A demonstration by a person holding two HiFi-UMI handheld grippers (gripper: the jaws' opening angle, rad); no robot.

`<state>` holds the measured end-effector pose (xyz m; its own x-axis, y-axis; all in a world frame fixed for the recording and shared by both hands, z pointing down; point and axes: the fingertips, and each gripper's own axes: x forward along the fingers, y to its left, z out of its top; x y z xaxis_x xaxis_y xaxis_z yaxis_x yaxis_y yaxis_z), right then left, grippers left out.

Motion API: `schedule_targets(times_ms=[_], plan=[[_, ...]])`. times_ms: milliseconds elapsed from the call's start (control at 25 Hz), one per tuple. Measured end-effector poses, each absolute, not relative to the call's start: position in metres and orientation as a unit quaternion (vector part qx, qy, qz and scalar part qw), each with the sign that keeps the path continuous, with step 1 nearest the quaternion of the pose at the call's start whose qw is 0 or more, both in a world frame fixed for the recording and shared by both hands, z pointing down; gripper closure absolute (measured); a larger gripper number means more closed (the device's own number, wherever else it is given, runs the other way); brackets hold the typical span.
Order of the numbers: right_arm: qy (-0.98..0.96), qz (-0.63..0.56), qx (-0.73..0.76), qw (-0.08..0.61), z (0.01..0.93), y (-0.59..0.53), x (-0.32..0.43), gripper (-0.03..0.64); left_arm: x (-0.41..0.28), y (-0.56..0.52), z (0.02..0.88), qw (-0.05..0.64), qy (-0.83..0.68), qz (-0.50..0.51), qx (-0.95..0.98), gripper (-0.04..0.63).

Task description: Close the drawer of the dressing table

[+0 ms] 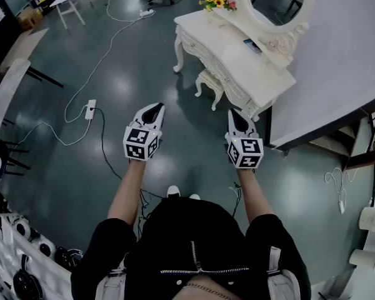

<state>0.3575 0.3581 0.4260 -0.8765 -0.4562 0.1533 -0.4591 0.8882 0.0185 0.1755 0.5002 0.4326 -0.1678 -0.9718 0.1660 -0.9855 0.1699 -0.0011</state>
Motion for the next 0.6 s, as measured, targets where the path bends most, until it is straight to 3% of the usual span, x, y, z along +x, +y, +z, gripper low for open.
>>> schedule_targets(times_ms=[600], plan=[[-0.968,0.014,0.240,0.068,0.424,0.364,0.328,0.611,0.149,0.499,0.439,0.056,-0.751,0.060,0.656,0.565]])
